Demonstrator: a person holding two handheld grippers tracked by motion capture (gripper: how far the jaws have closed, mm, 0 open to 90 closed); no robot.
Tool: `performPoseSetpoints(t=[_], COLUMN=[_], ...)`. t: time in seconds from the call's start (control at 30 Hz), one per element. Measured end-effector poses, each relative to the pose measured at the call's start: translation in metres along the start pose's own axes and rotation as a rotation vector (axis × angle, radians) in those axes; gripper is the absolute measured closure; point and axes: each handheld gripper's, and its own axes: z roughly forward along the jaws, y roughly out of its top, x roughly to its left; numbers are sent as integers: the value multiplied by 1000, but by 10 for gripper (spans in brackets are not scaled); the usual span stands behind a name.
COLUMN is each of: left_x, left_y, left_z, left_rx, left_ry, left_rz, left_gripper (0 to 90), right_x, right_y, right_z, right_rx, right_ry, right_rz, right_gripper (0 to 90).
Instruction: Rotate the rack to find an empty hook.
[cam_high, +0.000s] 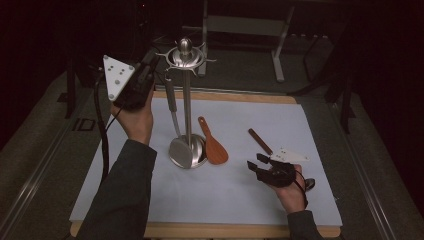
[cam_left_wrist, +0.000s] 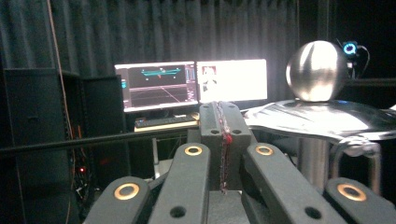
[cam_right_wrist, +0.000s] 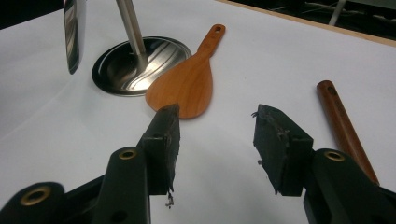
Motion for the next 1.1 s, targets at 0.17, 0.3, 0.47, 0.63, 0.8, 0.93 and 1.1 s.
performPoseSetpoints(t=[0.17,0.3,0.47,0.63,0.8,0.93,1.1], left_x=[-1,0,2,2,2,2,10], left_y=[1,2,2,3,2,-2,-9], left_z=[3,5,9,10,8,3,-7], left_rx=[9,17,27,29,28,33,60], left_ry=[2,9,16,21,12,-2,-34], left_rz=[15,30,20,19,18,25,-2], left_gripper=[900,900,900,900,900,900,889], right_x=[0,0,0,0,0,-1,-3], right_y=[0,-1,-1,-2,-2,-3,-3], right_z=[0,1,1,2,2,1,0], right_rx=[1,4,6,11,12,11,14], right_ry=[2,0,0,3,2,1,-3], right_rz=[-5,2,1,0,4,7,11], right_gripper=[507,507,507,507,507,507,507])
